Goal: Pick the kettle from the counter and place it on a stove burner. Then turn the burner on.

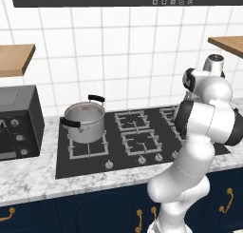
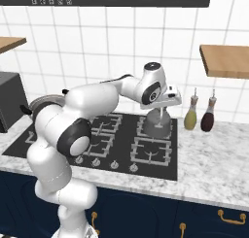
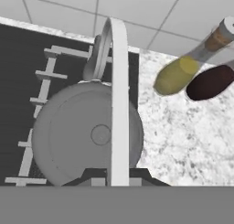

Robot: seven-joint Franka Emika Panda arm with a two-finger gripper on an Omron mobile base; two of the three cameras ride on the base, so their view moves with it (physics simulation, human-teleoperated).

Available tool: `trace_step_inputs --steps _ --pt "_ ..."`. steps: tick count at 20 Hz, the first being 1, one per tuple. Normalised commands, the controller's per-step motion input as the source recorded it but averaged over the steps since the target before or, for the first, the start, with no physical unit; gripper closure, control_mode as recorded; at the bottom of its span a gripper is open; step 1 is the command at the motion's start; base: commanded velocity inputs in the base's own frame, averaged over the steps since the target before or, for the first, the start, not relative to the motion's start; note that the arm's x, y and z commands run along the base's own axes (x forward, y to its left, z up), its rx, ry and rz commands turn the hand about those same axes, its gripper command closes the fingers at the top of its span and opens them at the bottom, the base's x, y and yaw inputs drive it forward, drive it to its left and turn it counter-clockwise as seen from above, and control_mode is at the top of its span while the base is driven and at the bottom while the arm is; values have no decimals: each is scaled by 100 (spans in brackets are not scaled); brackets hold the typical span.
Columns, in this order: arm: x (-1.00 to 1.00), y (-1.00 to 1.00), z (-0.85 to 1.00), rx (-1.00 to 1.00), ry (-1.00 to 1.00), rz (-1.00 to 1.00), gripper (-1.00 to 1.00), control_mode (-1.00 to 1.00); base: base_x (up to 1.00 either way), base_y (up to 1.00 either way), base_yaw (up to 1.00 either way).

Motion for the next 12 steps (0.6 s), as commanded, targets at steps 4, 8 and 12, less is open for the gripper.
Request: trace_step_inputs --steps 4,8,12 --pt "40 34 0 0 -4 0 100 -100 0 0 0" --pt "35 45 0 0 0 0 100 -100 0 0 0" --pt "51 11 -3 0 0 1 100 -100 0 0 0"
